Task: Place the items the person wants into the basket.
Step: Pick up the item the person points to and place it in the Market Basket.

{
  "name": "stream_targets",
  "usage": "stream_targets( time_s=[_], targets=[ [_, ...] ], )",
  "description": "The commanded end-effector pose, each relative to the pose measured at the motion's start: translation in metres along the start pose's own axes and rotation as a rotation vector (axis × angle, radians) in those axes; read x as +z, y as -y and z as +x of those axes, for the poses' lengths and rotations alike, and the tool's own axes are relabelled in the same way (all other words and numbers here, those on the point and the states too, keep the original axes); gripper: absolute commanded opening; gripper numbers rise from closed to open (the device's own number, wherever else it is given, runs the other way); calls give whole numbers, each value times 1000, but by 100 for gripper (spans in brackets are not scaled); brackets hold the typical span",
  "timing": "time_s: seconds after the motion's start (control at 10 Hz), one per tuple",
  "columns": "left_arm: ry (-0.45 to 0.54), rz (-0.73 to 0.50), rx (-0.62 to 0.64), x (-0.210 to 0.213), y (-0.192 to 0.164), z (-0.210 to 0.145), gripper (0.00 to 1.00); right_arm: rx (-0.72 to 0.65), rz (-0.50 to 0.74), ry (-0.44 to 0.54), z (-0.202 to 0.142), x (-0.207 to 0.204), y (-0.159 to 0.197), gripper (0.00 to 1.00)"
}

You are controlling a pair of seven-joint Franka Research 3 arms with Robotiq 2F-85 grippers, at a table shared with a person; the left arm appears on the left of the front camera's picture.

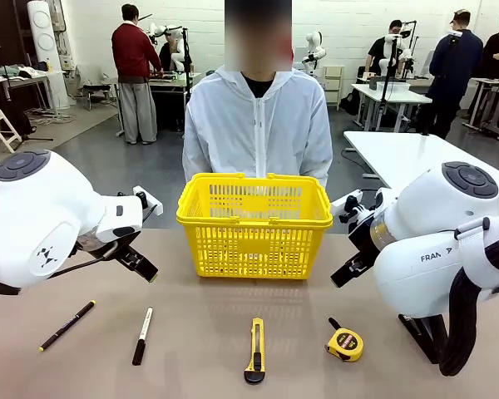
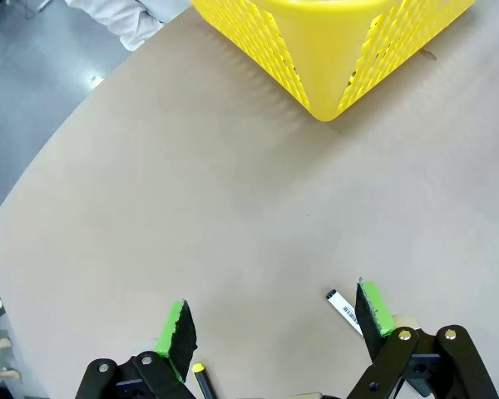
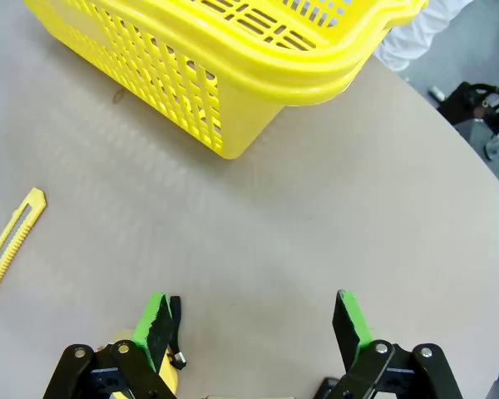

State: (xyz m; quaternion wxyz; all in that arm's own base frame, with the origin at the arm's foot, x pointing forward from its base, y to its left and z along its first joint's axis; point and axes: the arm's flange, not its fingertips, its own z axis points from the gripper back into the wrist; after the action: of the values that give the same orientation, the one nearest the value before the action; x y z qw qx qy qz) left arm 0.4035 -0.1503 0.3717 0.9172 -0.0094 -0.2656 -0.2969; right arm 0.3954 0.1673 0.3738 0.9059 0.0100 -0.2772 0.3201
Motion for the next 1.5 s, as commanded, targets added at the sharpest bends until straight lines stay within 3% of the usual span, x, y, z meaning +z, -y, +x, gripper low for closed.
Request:
stream_targets(
  time_s=[0.0, 0.5, 0.6, 0.8, 1.1, 1.4],
  targets=[
    [0, 0, 0, 0, 0, 0, 100, 0, 0, 0, 0, 0, 0, 100],
    [0, 0, 0, 0, 0, 0, 100, 0, 0, 0, 0, 0, 0, 100],
    [8, -13, -10, 26, -5, 4, 100, 0, 0, 0, 0, 0, 0, 100],
    [-10, 19, -31, 98, -23, 31, 100, -40, -96, 27, 5, 87, 7, 100],
    [8, 64, -54, 192, -38, 89, 100, -7, -163, -5, 44, 205, 11, 100],
    [36, 107, -67, 238, -38, 106, 100, 5, -210, 16, 62, 268, -4, 100]
  ],
)
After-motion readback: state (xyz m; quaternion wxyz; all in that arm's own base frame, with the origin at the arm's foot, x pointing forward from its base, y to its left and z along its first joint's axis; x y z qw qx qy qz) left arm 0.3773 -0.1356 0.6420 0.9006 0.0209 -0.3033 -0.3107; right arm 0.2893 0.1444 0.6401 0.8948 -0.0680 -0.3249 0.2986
